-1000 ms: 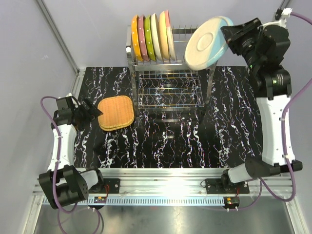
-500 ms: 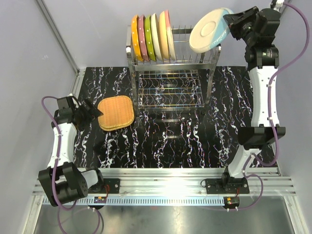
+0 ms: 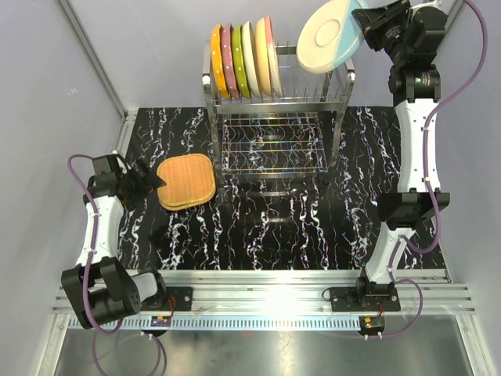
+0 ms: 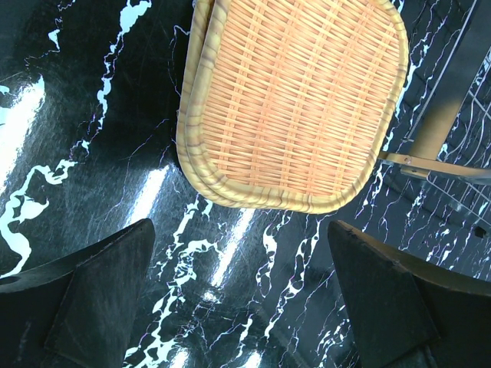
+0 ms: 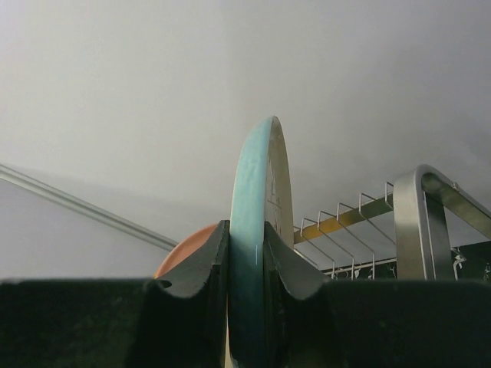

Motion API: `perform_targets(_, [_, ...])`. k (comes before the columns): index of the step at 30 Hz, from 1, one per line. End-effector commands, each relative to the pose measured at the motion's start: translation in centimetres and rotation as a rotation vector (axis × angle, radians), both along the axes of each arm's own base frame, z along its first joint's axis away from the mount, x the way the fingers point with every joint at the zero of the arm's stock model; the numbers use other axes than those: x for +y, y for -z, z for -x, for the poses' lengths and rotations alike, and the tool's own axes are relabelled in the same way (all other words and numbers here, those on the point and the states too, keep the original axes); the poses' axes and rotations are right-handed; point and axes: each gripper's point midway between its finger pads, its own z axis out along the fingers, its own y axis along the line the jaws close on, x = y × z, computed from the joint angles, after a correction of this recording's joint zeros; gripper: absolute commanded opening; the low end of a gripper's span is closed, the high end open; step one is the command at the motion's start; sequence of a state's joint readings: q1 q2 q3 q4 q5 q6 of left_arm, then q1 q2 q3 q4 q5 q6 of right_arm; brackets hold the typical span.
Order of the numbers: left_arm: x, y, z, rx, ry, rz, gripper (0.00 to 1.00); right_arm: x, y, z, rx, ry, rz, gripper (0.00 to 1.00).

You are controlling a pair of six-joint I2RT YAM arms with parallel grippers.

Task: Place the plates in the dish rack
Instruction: Insert the plate into the dish rack

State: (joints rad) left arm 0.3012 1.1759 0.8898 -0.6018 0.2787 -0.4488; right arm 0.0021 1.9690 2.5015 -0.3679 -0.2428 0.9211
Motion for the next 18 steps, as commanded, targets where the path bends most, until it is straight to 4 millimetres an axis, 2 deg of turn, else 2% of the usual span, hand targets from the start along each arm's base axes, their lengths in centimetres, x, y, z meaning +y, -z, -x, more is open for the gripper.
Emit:
perform_targets(1, [-0.2, -0.5, -0.8, -0.040, 0.022, 0.003, 0.99, 1.8, -7.9, 4.0, -0.270, -0.079, -0.011, 0.00])
perform_targets(13, [-0.6, -0.4, -0.7, -0.042, 0.035, 0.017, 0.99, 5.1, -7.1, 3.5, -0.268, -0.039, 0.085, 0.00])
perform_targets(18, [-0.7, -0.4, -0.7, -0.046, 0.039, 0.023, 0.99, 6.3, -5.8, 3.1, -0.250, 0.004, 0.171, 0.00])
